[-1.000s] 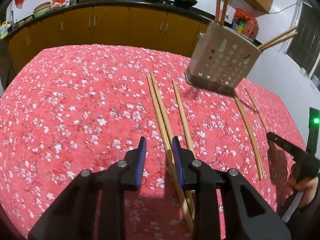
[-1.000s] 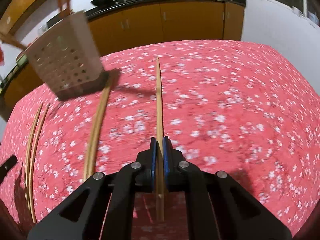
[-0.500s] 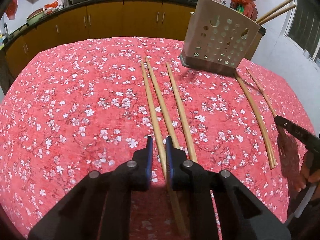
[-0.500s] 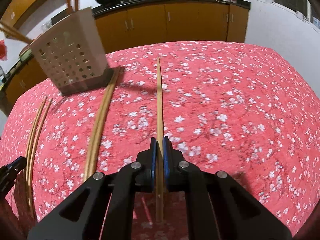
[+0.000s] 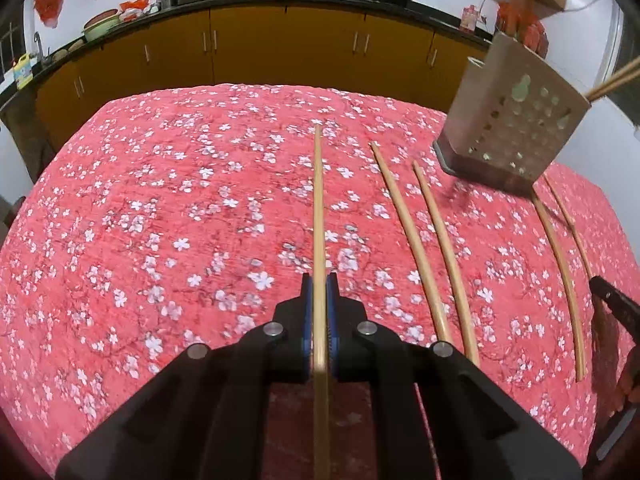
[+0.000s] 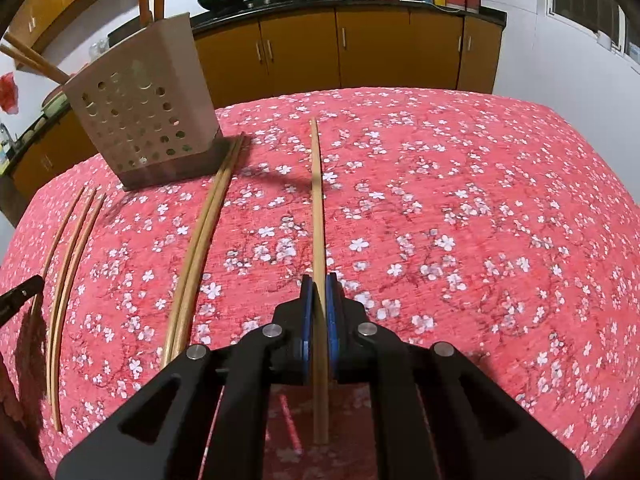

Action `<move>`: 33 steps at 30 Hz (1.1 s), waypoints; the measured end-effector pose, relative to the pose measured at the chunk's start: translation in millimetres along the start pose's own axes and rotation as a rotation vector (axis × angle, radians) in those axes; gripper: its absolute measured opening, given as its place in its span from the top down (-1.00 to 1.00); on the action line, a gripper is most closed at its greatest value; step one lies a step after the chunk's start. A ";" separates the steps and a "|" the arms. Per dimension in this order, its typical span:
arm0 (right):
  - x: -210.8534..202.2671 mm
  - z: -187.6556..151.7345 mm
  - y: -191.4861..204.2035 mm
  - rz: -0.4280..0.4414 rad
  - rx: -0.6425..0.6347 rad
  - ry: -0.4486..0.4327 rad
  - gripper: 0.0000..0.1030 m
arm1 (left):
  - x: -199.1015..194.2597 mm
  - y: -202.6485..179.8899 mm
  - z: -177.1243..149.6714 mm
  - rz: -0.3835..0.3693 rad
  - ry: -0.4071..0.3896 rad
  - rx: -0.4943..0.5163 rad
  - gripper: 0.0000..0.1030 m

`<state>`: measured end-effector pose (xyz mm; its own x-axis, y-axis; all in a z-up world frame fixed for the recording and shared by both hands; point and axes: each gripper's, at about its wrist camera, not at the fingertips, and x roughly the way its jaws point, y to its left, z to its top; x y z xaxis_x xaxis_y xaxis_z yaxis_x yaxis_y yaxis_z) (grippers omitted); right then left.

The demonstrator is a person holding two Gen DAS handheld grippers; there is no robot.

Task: Organize utensils
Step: 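Grasp a third chopstick with the left tool while the right tool grasps one, then lift the left tool's chopstick off the cloth while the right tool lifts its chopstick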

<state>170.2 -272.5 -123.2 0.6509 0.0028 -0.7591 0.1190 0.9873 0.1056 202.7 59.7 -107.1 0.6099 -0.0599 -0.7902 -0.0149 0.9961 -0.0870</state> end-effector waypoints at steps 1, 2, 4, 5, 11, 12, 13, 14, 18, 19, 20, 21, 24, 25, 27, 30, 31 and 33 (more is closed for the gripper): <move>-0.6 -0.6 0.3 -0.006 -0.007 -0.002 0.85 | 0.0 0.1 -0.4 -0.001 -0.004 0.001 0.84; -1.2 -0.7 0.2 -0.007 -0.011 -0.002 0.85 | -0.1 -0.7 -2.1 0.002 -0.010 0.006 0.84; -1.3 -0.8 -0.8 -0.002 -0.007 -0.002 0.85 | -0.4 -2.8 -3.7 0.011 -0.022 0.018 0.83; -1.4 -0.7 1.0 -0.001 -0.005 -0.002 0.85 | -1.7 -2.6 -5.0 0.005 -0.021 0.017 0.81; -2.0 -1.1 1.2 -0.001 -0.005 -0.001 0.85 | -5.2 0.9 -6.1 -0.022 -0.020 -0.008 0.81; -1.9 -1.1 1.5 -0.001 -0.005 -0.001 0.85 | -5.6 1.5 -5.9 -0.024 -0.019 -0.009 0.81; -1.5 -0.7 1.1 0.000 -0.005 -0.001 0.85 | -5.7 1.9 -5.6 -0.026 -0.019 -0.011 0.81; -1.5 -0.7 1.4 0.001 -0.004 -0.001 0.85 | -7.1 3.5 -5.8 -0.028 -0.019 -0.012 0.81; -3.1 -1.5 1.2 -0.002 -0.023 0.003 0.85 | -9.5 2.2 -6.1 -0.023 -0.011 0.008 0.81; -3.6 -1.8 1.4 -0.001 -0.024 0.003 0.85 | -11.3 1.8 -7.4 -0.022 -0.007 0.017 0.81; -3.7 -1.9 1.3 -0.001 -0.024 0.002 0.85 | -11.2 -1.0 -9.2 -0.021 -0.008 0.023 0.81; -3.6 -1.7 1.1 0.001 -0.023 0.002 0.85 | -12.0 -1.8 -10.5 -0.020 -0.009 0.027 0.81; -3.9 -1.3 1.3 0.001 -0.022 0.002 0.85 | -14.0 -2.8 -12.7 -0.017 -0.013 0.028 0.81; -3.9 -1.1 1.5 0.001 -0.022 0.002 0.85 | -14.6 -3.1 -12.6 -0.015 -0.013 0.027 0.81; -4.6 -1.4 1.9 0.003 -0.020 0.002 0.85 | -14.9 -3.0 -12.5 -0.014 -0.013 0.027 0.81; -4.8 -1.1 0.5 0.007 -0.017 0.003 0.85 | -15.4 -3.0 -12.0 -0.019 -0.012 0.021 0.81; -4.7 -1.0 0.5 0.007 -0.016 0.003 0.85 | -16.1 -3.4 -12.3 -0.019 -0.011 0.020 0.81; -4.5 -0.9 0.3 0.008 -0.015 0.003 0.85 | -18.1 -4.2 -14.0 -0.018 -0.010 0.021 0.81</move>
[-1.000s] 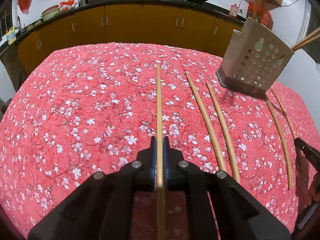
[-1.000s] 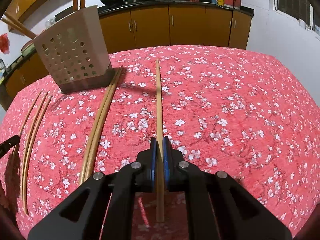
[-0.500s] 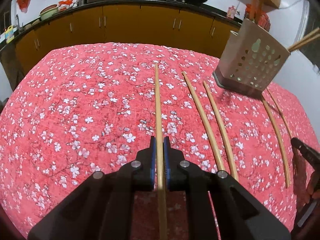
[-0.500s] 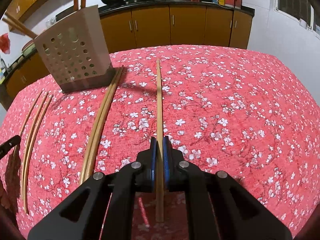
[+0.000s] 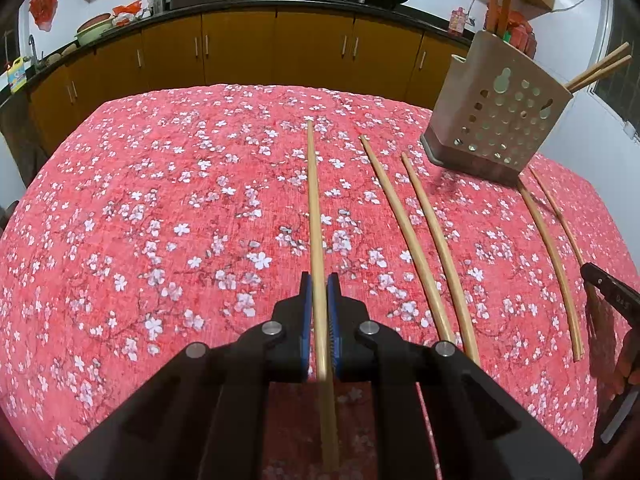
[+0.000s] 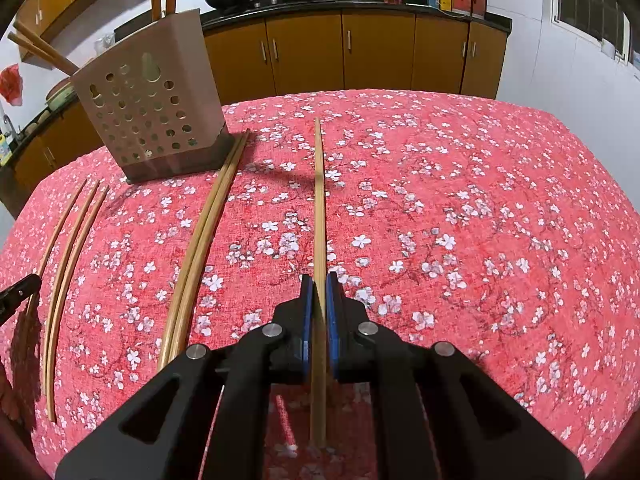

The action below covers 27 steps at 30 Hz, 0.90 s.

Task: Organize utensils
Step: 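Lift the left tool's chopstick off the cloth while the right tool lifts its chopstick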

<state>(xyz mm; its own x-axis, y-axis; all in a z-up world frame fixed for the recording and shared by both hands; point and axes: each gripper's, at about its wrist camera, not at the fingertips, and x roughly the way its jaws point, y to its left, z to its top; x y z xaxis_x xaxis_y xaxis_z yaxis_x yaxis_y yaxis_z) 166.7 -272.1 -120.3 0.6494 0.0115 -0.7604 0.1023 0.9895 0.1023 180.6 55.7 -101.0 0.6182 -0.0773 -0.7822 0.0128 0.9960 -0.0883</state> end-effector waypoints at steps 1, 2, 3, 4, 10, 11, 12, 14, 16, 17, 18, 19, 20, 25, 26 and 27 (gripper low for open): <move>0.2 -0.1 0.3 -0.001 0.000 0.000 0.85 | -0.9 -0.2 -1.4 0.001 0.000 0.000 0.81; 0.4 -0.1 0.4 0.000 0.000 0.001 0.85 | -0.5 0.0 -1.3 0.001 -0.001 0.000 0.81; 0.6 0.0 0.1 0.002 0.002 0.001 0.85 | -0.8 -0.1 -1.8 0.002 -0.001 0.000 0.81; 0.8 0.2 -0.4 0.007 0.006 0.001 0.85 | -1.2 -0.3 -2.1 0.004 -0.001 0.002 0.81; -10.6 1.9 -5.3 0.028 0.034 -0.025 0.85 | -1.2 -1.2 0.5 0.000 0.025 0.016 0.84; -16.0 3.4 -5.7 0.034 0.038 -0.040 0.85 | -2.4 -0.6 1.3 -0.005 0.029 0.014 0.84; -22.3 5.7 -6.5 0.037 0.040 -0.057 0.85 | -4.8 0.2 2.0 -0.006 0.027 0.014 0.84; -33.5 10.3 -8.0 0.040 0.042 -0.088 0.85 | -11.9 0.9 4.5 -0.010 0.016 0.018 0.84; -43.5 14.7 -9.4 0.042 0.046 -0.116 0.85 | -21.8 1.9 9.1 -0.020 -0.003 0.017 0.84; -49.7 17.5 -10.6 0.044 0.048 -0.134 0.85 | -25.5 2.2 10.7 -0.021 -0.011 0.017 0.84; -55.8 20.1 -11.5 0.044 0.050 -0.152 0.85 | -32.1 2.4 14.0 -0.023 -0.024 0.021 0.84; -59.9 21.7 -12.3 0.044 0.051 -0.164 0.85 | -36.7 0.6 16.4 -0.023 -0.034 0.023 0.84; -65.6 24.4 -12.3 0.045 0.051 -0.181 0.85 | -41.3 0.4 19.1 -0.024 -0.045 0.026 0.84; -88.7 34.7 -14.3 0.046 0.049 -0.256 0.86 | -68.6 -0.5 36.0 -0.034 -0.114 0.033 0.84; -93.5 37.0 -14.0 0.047 0.048 -0.273 0.86 | -71.4 -0.7 38.3 -0.035 -0.124 0.034 0.84; -96.6 38.4 -14.1 0.050 0.048 -0.284 0.86 | -76.4 -0.9 41.3 -0.036 -0.138 0.036 0.84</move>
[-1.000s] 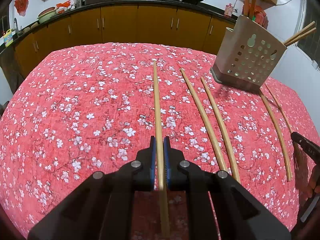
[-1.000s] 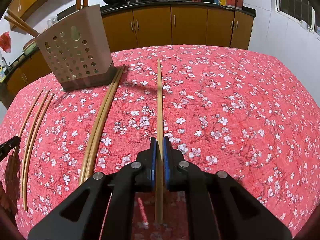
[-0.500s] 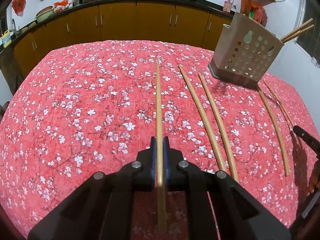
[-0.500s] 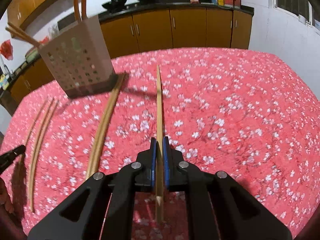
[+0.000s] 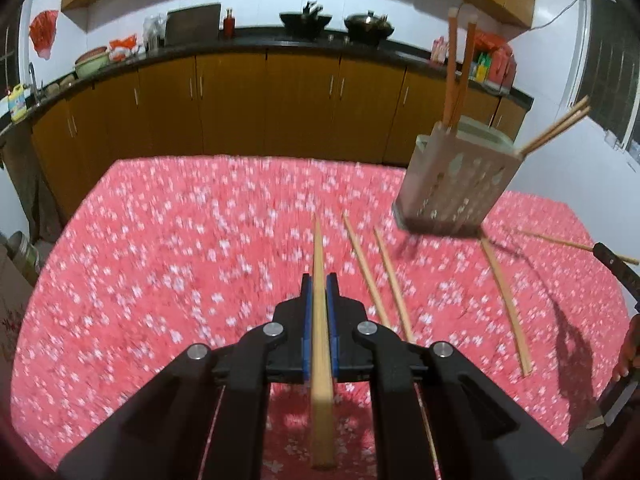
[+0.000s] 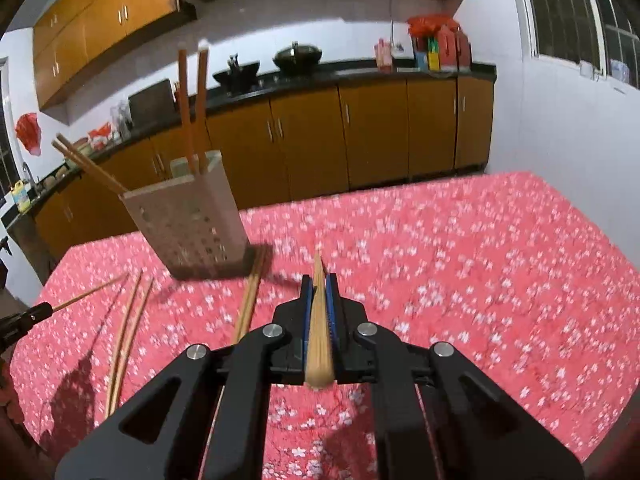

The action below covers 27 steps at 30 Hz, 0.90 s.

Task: Organize utensils
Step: 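Raise both held chopsticks upright above the beige holder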

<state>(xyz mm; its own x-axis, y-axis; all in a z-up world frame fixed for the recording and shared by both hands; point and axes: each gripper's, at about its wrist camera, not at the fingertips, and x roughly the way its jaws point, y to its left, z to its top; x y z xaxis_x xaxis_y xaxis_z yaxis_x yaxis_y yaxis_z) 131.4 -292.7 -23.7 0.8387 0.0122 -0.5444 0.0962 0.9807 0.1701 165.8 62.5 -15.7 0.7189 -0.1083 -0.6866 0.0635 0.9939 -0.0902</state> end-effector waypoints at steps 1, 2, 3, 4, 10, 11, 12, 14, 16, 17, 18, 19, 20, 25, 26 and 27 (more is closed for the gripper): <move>-3.3 3.7 0.7 0.003 0.000 -0.014 0.86 | -5.7 -0.4 3.7 -0.002 -0.018 0.003 0.84; -5.7 5.6 0.5 0.004 -0.001 -0.023 0.86 | -8.6 -0.5 7.3 -0.004 -0.032 0.004 0.84; -8.2 8.0 1.4 0.006 -0.001 -0.033 0.86 | -12.7 -1.2 10.3 -0.005 -0.047 0.004 0.84; -10.7 11.0 2.2 0.009 -0.002 -0.044 0.86 | -18.4 -2.0 14.6 -0.007 -0.066 0.004 0.84; -17.6 18.3 8.0 0.026 -0.007 -0.077 0.86 | -39.8 -5.6 32.4 -0.019 -0.144 0.003 0.84; -19.6 19.1 8.8 0.029 -0.009 -0.083 0.86 | -41.0 -6.1 34.2 -0.019 -0.151 0.005 0.84; -20.4 20.4 9.9 0.032 -0.011 -0.087 0.86 | -42.0 -7.0 35.8 -0.019 -0.157 0.008 0.84; -22.5 23.4 13.2 0.039 -0.018 -0.095 0.86 | -42.9 -9.3 39.5 -0.022 -0.165 0.011 0.84; -25.4 27.2 16.4 0.056 -0.023 -0.099 0.86 | -45.8 -12.1 42.8 -0.032 -0.174 0.013 0.84; -28.0 29.8 18.3 0.068 -0.026 -0.103 0.86 | -48.0 -13.2 44.1 -0.040 -0.179 0.016 0.84; -30.1 32.5 19.6 0.078 -0.028 -0.106 0.86 | -51.6 -16.1 47.4 -0.054 -0.188 0.020 0.84; -33.7 36.5 21.5 0.096 -0.029 -0.113 0.86 | -55.6 -16.7 48.0 -0.065 -0.195 0.023 0.84; -38.3 41.5 22.8 0.123 -0.026 -0.121 0.86 | -59.9 -19.9 50.3 -0.078 -0.204 0.029 0.84; -62.0 68.7 32.7 0.246 -0.004 -0.181 0.86 | -84.4 -37.3 71.8 -0.169 -0.271 0.053 0.85; -67.7 75.6 35.8 0.272 -0.001 -0.202 0.86 | -88.3 -42.5 75.5 -0.184 -0.284 0.057 0.84; -72.3 81.6 38.9 0.289 -0.001 -0.224 0.86 | -94.2 -48.9 81.3 -0.202 -0.306 0.062 0.85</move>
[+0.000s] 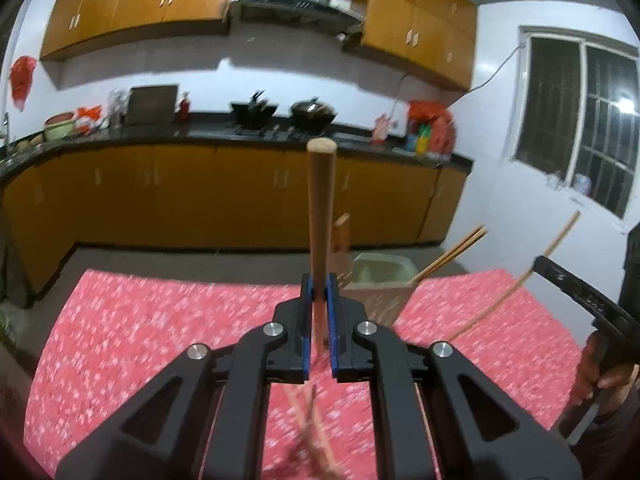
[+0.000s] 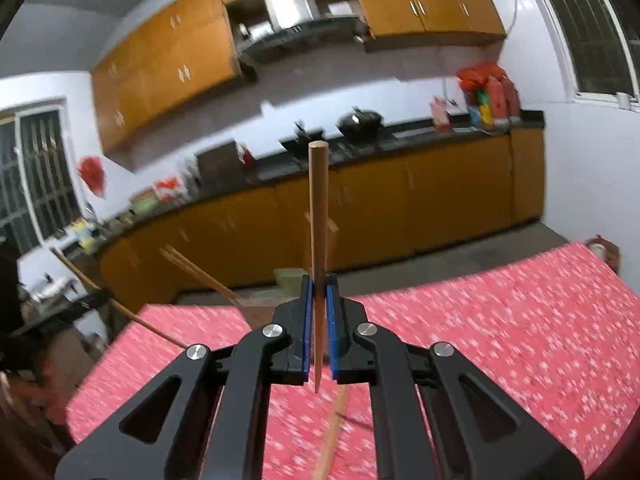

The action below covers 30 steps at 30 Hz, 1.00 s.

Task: Organize utensils
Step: 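Raise both held chopsticks upright above the beige holder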

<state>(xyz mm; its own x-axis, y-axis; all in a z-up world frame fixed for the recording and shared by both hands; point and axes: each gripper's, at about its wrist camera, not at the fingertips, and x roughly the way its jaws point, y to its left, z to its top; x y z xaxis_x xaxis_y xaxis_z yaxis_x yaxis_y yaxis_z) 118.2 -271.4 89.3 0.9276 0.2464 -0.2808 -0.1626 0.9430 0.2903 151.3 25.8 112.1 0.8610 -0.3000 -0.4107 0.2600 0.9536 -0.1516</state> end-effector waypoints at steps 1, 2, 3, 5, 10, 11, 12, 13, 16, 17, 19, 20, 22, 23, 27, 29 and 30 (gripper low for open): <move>-1.9 6.5 4.5 0.012 -0.005 -0.024 0.86 | -0.7 -4.6 4.6 -0.008 -0.015 0.004 0.84; -2.6 12.9 9.8 0.017 -0.015 -0.051 0.86 | -1.8 -9.6 10.0 -0.016 -0.034 0.010 0.84; -2.5 19.2 15.3 0.018 -0.025 -0.081 0.86 | -1.3 -16.5 17.3 -0.025 -0.055 0.014 0.85; -0.7 27.2 22.5 0.014 -0.038 -0.128 0.86 | 1.0 -26.4 27.2 -0.040 -0.080 0.012 0.84; 15.3 38.3 31.7 -0.015 -0.065 -0.216 0.86 | 19.5 -42.8 48.8 -0.042 -0.135 0.006 0.85; 22.9 39.0 32.3 -0.026 -0.071 -0.224 0.86 | 23.5 -43.6 51.6 -0.036 -0.139 0.004 0.85; 26.0 37.8 30.8 -0.033 -0.073 -0.228 0.86 | 29.9 -45.2 55.1 -0.025 -0.150 0.001 0.85; 35.2 37.0 30.0 -0.045 -0.078 -0.226 0.86 | 32.6 -46.9 56.3 -0.021 -0.155 -0.005 0.85; 57.3 30.5 24.0 -0.062 -0.076 -0.190 0.86 | 49.9 -47.2 58.9 -0.008 -0.160 -0.018 0.85; 63.7 27.2 22.1 -0.067 -0.072 -0.173 0.86 | 55.2 -47.5 58.2 0.001 -0.164 -0.015 0.85; 73.9 20.2 18.4 -0.072 -0.063 -0.141 0.86 | 66.7 -49.0 53.6 0.022 -0.165 -0.005 0.85; 77.6 17.2 17.1 -0.073 -0.060 -0.129 0.86 | 71.7 -48.9 50.9 0.025 -0.161 -0.004 0.85; 84.9 10.0 14.7 -0.074 -0.058 -0.103 0.86 | 83.2 -47.0 46.0 0.028 -0.146 -0.012 0.85; 86.6 8.3 16.4 -0.074 -0.060 -0.096 0.86 | 86.1 -45.8 43.6 0.026 -0.142 -0.019 0.85; 91.7 2.6 19.9 -0.057 -0.066 -0.060 0.85 | 99.9 -44.8 37.1 0.020 -0.129 -0.026 0.85; 94.1 2.0 22.4 -0.047 -0.075 -0.041 0.85 | 105.9 -41.2 36.6 0.022 -0.113 -0.026 0.84; 93.6 1.4 24.1 -0.045 -0.077 -0.039 0.84 | 107.1 -41.5 36.5 0.026 -0.107 -0.029 0.81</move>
<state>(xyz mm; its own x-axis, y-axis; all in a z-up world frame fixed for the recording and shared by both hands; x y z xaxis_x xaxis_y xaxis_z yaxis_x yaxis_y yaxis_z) 201.6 -225.8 71.3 0.9466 0.1959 -0.2560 -0.1445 0.9678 0.2061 248.6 -45.0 107.2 0.9096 -0.2692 -0.3164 0.2255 0.9596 -0.1684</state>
